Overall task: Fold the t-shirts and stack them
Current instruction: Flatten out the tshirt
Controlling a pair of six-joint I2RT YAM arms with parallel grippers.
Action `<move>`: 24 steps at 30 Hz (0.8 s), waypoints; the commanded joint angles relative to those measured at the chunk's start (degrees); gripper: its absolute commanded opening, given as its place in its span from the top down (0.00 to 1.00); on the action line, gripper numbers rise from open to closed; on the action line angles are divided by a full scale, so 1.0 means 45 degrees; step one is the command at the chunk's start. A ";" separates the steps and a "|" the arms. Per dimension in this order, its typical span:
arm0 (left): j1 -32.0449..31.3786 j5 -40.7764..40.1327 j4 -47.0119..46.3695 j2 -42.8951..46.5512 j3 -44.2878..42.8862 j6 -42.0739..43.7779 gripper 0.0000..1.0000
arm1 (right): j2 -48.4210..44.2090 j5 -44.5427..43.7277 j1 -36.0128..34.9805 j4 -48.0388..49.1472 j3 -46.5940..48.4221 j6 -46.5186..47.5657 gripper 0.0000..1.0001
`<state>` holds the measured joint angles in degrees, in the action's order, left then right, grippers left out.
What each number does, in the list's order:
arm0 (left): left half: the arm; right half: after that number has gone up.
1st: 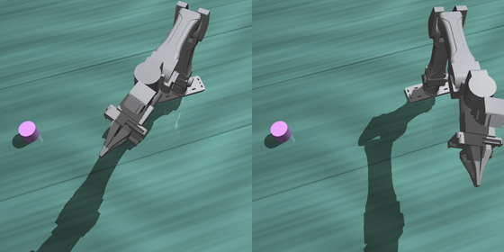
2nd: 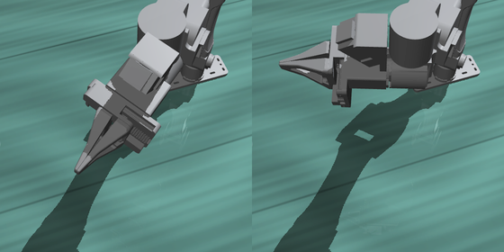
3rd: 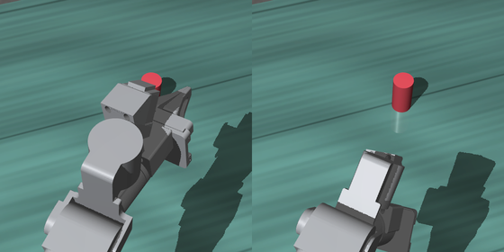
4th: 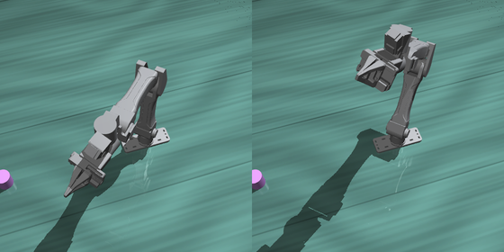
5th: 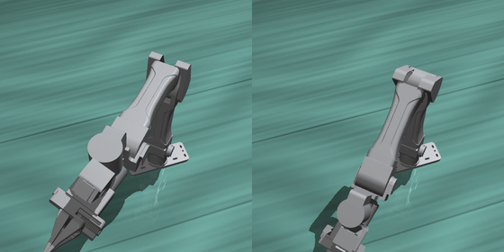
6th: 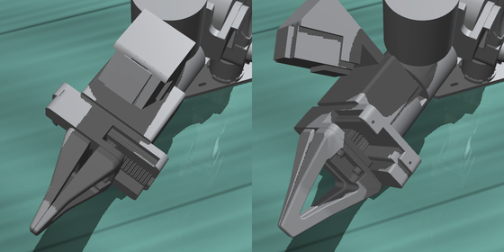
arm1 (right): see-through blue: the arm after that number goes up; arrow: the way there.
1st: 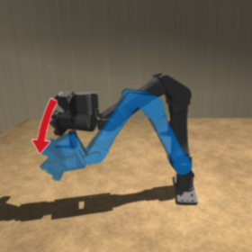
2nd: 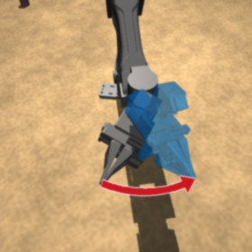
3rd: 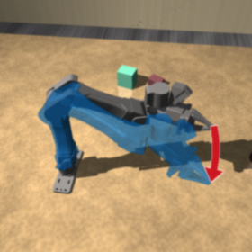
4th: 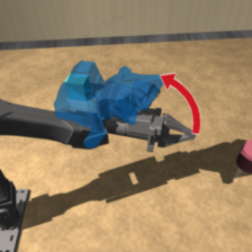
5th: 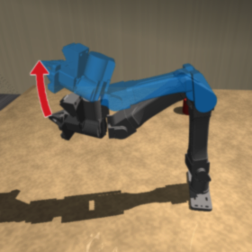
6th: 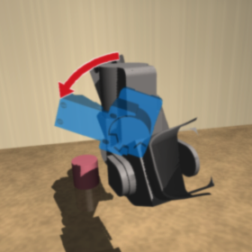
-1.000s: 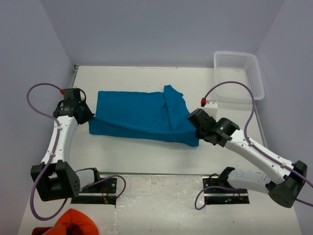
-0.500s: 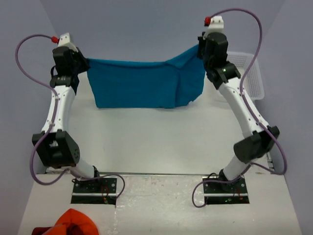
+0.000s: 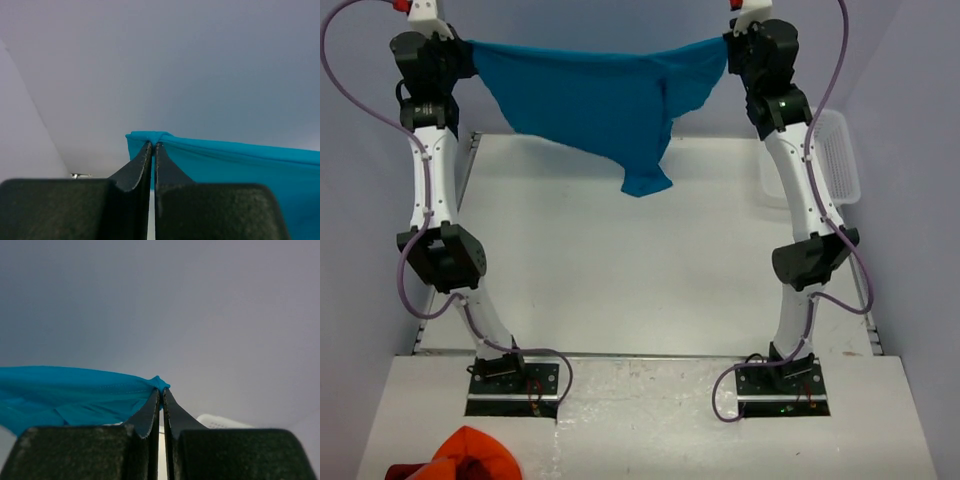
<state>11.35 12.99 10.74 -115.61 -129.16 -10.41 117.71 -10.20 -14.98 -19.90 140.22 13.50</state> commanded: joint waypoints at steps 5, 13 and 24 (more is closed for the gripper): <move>0.0309 -0.0327 -0.1097 0.4529 0.1941 0.1493 1.00 | -0.4532 -0.0526 -0.0828 -0.0420 -0.0494 0.0946 1.00; 0.0309 0.0374 0.0132 0.7641 0.2137 0.1064 1.00 | -0.7385 -0.2887 -0.4143 -0.1747 -0.0615 0.2467 1.00; 0.0309 0.1017 -0.0745 0.7377 0.2474 0.0441 1.00 | -0.8523 -0.3947 -0.5424 0.0379 -0.1944 0.4423 1.00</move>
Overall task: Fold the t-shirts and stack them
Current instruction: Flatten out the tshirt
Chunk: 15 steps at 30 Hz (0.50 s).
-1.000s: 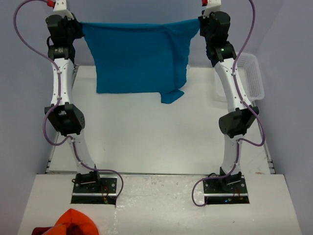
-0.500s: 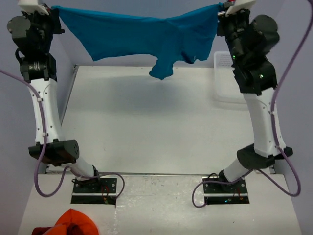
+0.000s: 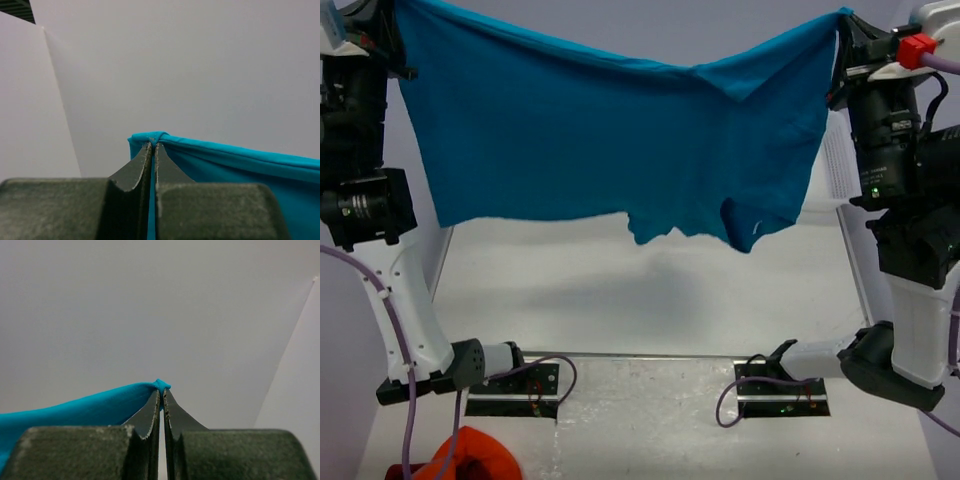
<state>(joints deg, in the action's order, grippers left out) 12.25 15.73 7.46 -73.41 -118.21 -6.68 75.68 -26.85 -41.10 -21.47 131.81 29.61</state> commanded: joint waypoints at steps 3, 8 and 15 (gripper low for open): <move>0.0110 0.0606 -0.0135 -0.3040 -0.0721 -0.0742 1.00 | 0.1851 0.0863 0.1298 0.0749 0.0764 0.0123 1.00; 0.0110 0.0568 -0.0427 -0.5383 -0.2030 -0.0646 1.00 | 0.4018 0.2098 0.3467 0.0963 0.2075 -0.1128 1.00; 0.0148 0.0489 -0.1033 -0.9325 -0.5074 -0.0489 1.00 | 0.7277 0.3641 0.5889 0.2232 0.3519 -0.2633 1.00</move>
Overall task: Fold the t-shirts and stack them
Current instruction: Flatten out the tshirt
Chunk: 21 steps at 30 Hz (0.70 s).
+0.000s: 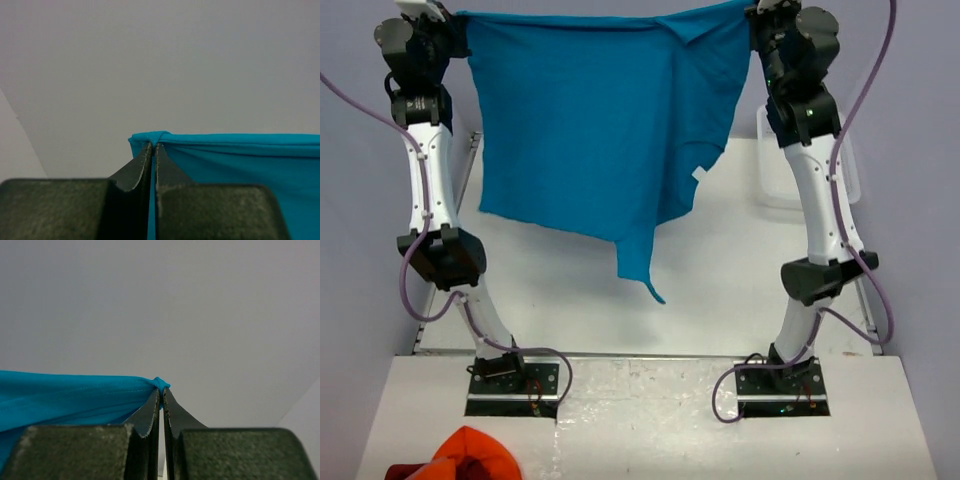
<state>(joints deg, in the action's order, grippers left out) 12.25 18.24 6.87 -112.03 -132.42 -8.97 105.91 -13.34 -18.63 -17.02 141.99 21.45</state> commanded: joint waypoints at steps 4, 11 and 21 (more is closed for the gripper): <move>0.0460 0.0263 -0.1932 -0.1044 -0.2510 -0.0329 1.00 | 0.0939 0.0602 0.1210 0.1379 0.1826 -0.0625 1.00; 0.0617 0.0596 -0.2465 -0.0126 -0.1006 -0.0311 1.00 | -0.0663 0.1342 0.1367 0.1224 0.0088 -0.1115 1.00; 0.0559 -0.0927 0.1047 0.1573 0.4805 -0.1539 1.00 | -0.4526 0.0040 0.0665 -0.1433 -0.7911 -0.3608 1.00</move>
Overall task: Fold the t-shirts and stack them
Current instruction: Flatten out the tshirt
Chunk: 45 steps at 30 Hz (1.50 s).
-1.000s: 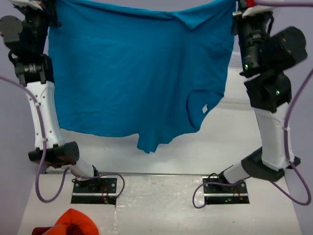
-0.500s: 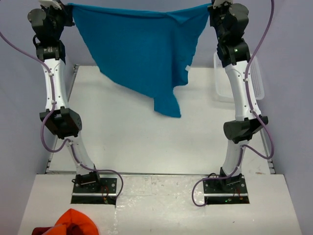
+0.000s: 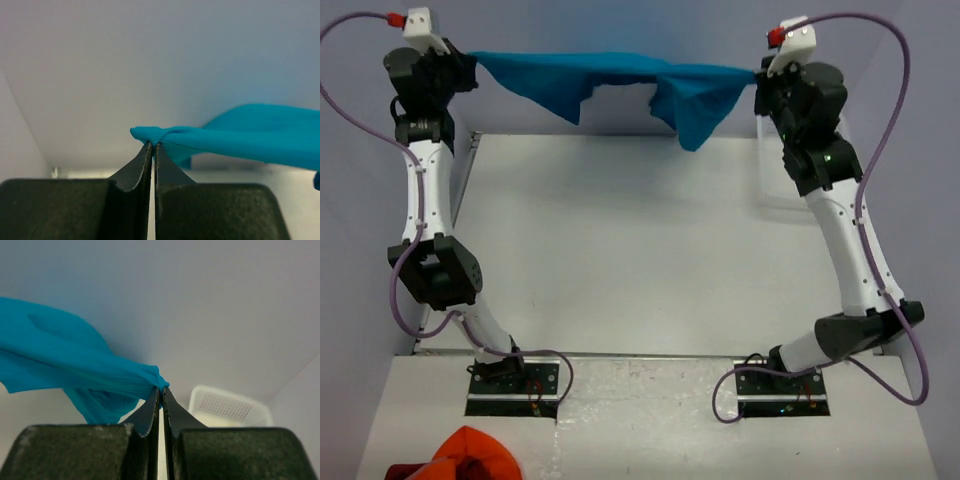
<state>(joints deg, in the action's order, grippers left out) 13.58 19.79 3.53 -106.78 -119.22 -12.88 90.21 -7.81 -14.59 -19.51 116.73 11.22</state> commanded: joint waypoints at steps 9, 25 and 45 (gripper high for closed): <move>-0.0089 -0.6213 0.8448 0.2184 0.7954 -0.2157 1.00 | -0.5240 -0.4182 -0.3222 -0.4822 -1.0679 -0.7608 1.00; 0.0087 -0.5979 0.8883 0.7735 1.2839 -0.3856 1.00 | -0.7176 -0.2853 -0.5659 -0.8164 -1.3243 -1.1164 1.00; -0.0675 -0.1605 0.0918 0.3952 0.8395 -0.1863 1.00 | -0.2050 -0.4866 -0.2564 0.4556 -0.8640 -0.2870 1.00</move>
<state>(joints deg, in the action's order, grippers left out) 11.03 8.75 20.29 -83.44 -73.73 -25.54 75.83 -31.07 -31.42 -25.74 72.90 -16.27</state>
